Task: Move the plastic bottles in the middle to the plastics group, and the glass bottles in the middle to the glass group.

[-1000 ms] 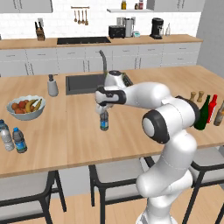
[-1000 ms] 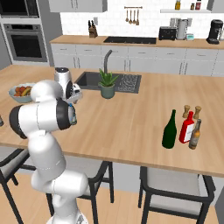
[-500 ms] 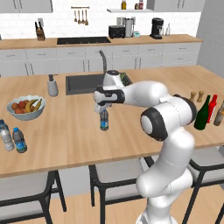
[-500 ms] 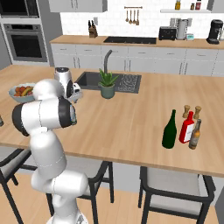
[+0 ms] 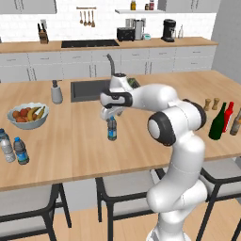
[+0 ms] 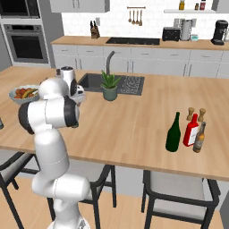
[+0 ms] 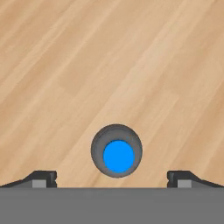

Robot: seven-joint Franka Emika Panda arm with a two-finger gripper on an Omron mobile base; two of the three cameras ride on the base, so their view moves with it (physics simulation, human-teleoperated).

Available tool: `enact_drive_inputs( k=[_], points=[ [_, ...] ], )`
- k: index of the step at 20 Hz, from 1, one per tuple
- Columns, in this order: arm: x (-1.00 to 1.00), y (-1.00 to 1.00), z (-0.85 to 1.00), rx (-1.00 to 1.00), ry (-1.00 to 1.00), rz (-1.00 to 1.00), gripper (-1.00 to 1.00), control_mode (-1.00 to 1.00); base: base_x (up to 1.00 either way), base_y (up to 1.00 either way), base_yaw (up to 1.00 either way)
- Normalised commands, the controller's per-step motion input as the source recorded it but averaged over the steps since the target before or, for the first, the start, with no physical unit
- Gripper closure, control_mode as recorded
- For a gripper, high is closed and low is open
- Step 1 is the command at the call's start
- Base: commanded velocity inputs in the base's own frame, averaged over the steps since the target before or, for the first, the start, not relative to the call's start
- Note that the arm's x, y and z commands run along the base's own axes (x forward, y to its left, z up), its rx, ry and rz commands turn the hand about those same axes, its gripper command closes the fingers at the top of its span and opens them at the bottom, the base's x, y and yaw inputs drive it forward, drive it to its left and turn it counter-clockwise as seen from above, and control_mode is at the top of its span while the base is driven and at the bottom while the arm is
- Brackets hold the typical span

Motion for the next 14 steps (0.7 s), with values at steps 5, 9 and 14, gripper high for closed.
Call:
enact_drive_inputs(
  k=[5, 9, 14],
  points=[
    [0.00, 0.00, 0.00, -0.05, 0.12, -0.17, -1.00, -1.00, 0.00, 0.00, 0.00],
    [0.01, 0.00, -0.16, -0.02, 0.01, -0.09, -1.00, -1.00, 0.00, 0.00, 0.00],
    [0.00, 0.00, -0.18, 0.00, -0.04, 0.00, -1.00, -1.00, 0.00, 0.00, 0.00]
  ],
)
